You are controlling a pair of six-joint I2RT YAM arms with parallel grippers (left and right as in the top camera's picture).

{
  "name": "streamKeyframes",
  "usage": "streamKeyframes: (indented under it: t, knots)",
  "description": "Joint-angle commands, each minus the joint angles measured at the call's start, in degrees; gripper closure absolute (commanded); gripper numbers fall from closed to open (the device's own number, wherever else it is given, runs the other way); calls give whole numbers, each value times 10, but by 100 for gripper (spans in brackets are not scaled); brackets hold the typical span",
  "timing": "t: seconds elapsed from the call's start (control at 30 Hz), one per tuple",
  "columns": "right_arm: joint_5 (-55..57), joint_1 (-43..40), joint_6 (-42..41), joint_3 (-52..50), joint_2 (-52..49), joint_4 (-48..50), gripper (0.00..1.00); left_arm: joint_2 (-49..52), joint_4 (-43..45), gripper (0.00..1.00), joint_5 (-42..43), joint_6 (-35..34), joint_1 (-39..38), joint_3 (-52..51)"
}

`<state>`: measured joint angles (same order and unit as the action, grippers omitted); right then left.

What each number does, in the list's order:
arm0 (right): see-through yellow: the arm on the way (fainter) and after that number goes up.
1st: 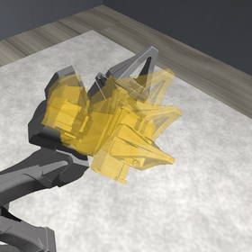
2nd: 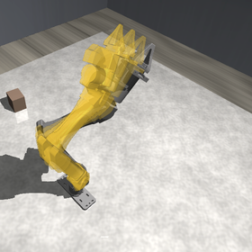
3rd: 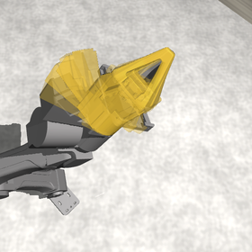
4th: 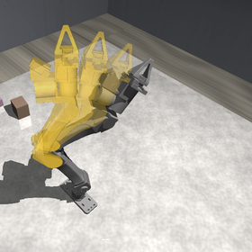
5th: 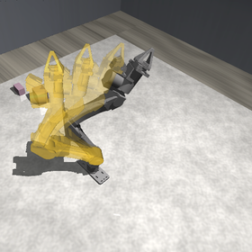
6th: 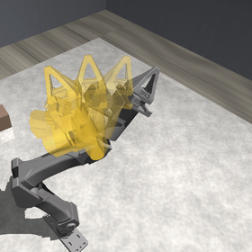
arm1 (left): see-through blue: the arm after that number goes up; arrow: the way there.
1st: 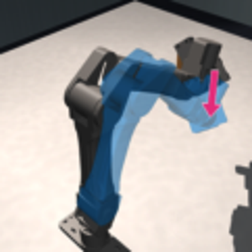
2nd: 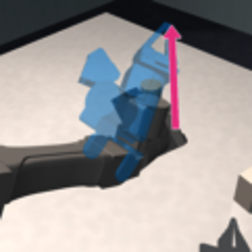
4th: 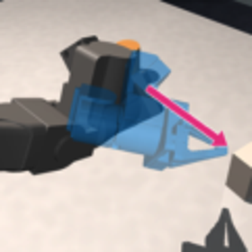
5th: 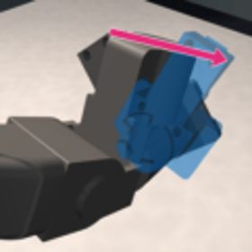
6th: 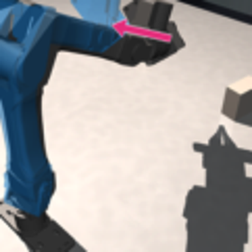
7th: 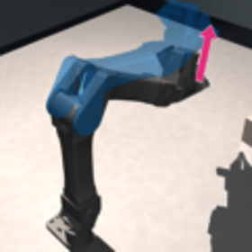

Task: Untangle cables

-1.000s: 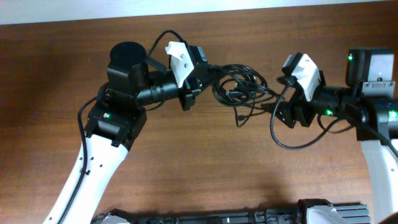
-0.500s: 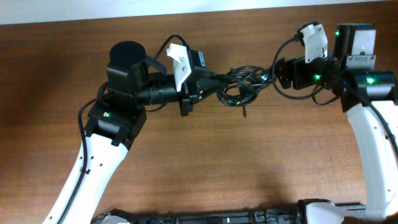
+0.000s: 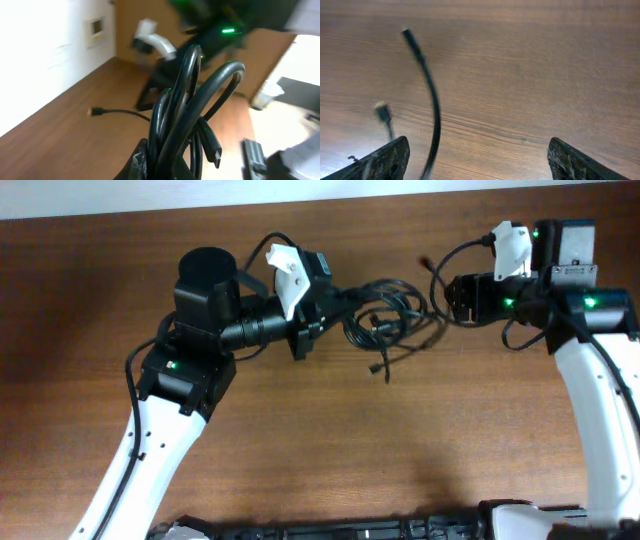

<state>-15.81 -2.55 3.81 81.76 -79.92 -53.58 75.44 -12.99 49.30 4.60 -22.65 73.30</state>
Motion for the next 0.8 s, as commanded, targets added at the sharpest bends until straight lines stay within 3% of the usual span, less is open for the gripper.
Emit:
streamKeyframes:
  t: [0.0, 0.2, 0.6, 0.77]
  knots:
    - [-89, -2, 56, 5, 52, -1, 12, -9, 4, 100, -68, -48, 0, 4]
    - [-157, -2, 110, 5, 90, 1, 8, -10, 12, 100, -49, -55, 0, 4]
    - [-246, -1, 181, 5, 90, -11, 9, -9, 42, 100, -1, -55, 0, 4]
    - [-236, -1, 184, 5, 89, -10, 9, -9, 82, 100, 110, -55, 0, 4]
